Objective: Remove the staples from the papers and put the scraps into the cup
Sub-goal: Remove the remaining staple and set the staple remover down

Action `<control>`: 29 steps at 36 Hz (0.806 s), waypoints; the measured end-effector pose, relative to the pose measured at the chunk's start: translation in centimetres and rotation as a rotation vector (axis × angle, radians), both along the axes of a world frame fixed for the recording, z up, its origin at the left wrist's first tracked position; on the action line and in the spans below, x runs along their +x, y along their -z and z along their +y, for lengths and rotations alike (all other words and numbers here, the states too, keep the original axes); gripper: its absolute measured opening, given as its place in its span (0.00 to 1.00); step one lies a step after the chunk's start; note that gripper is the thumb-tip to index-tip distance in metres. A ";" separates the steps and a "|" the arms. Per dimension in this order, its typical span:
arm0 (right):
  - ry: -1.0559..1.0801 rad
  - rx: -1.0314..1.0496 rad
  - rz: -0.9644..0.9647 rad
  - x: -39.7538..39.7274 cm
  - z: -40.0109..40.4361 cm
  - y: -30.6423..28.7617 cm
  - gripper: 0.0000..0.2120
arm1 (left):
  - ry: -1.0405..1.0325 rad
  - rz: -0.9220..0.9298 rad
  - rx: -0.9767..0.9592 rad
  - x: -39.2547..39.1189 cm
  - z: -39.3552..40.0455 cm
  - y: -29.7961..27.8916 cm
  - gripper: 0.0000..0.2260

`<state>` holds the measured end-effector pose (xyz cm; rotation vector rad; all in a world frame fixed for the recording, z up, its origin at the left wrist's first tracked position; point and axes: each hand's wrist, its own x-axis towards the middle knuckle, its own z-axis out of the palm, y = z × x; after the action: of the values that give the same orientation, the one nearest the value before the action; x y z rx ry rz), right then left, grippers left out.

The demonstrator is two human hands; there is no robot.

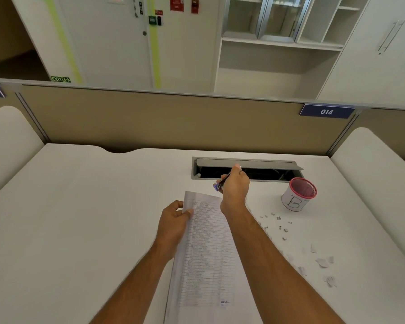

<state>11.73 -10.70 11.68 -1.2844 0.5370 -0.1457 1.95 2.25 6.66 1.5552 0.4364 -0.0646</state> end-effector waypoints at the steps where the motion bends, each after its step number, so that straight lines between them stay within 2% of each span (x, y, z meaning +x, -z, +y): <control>1: -0.006 0.000 0.001 0.1 0.0 0.1 0.15 | -0.007 0.002 0.004 0.1 0.2 0.1 0.06; 9: -0.066 0.019 0.075 0.1 -0.1 1.1 0.14 | -0.038 0.010 0.056 0.8 0.7 1.0 0.07; 13: -0.088 0.042 0.111 0.2 -0.3 2.3 0.16 | -0.066 0.017 0.013 1.3 0.9 1.6 0.05; 20: -0.145 -0.028 0.180 0.8 -0.2 3.6 0.14 | -0.071 0.010 0.049 2.2 1.0 2.6 0.05; 25: -0.201 -0.214 0.084 1.4 -0.8 5.3 0.09 | -0.086 0.027 0.135 3.1 1.5 3.6 0.03; 29: -0.207 -0.543 0.045 2.4 -2.7 7.1 0.07 | -0.109 0.048 0.186 3.6 1.9 4.4 0.03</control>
<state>14.17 -13.36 4.62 -1.8675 0.4110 -0.0923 5.53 4.15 2.23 1.7125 0.5778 0.0240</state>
